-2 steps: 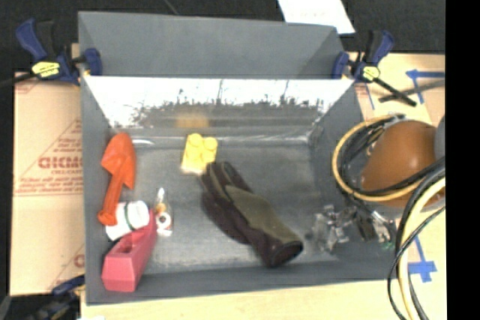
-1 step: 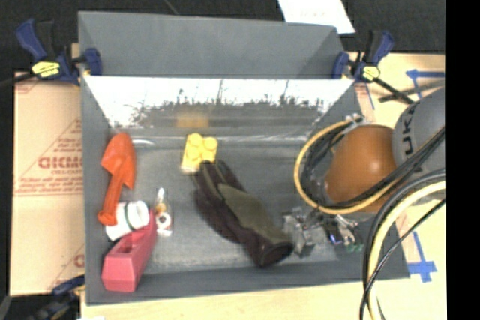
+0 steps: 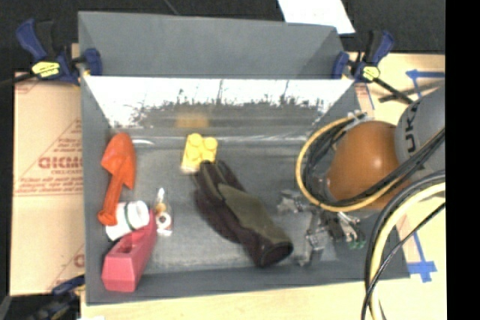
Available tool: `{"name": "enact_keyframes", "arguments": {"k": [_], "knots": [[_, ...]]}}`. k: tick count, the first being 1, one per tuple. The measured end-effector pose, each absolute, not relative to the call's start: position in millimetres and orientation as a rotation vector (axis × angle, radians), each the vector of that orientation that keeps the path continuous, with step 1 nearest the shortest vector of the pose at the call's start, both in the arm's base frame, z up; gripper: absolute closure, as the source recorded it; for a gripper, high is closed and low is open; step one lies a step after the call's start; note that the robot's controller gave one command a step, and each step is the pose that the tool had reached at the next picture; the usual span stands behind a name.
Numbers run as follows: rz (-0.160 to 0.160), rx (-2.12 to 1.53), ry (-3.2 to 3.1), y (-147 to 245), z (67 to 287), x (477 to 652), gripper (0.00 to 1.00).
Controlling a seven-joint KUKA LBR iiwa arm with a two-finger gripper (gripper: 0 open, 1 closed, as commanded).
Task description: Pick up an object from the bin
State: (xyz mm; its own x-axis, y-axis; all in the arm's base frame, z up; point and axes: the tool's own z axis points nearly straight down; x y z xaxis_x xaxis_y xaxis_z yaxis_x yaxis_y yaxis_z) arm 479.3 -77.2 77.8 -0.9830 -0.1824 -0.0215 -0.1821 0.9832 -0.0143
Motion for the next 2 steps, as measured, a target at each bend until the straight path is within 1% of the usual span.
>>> {"name": "enact_keyframes", "arguments": {"k": [2], "knots": [[-0.022,-0.303,3.102,-74.8,76.8,481.5,0.00]]}}
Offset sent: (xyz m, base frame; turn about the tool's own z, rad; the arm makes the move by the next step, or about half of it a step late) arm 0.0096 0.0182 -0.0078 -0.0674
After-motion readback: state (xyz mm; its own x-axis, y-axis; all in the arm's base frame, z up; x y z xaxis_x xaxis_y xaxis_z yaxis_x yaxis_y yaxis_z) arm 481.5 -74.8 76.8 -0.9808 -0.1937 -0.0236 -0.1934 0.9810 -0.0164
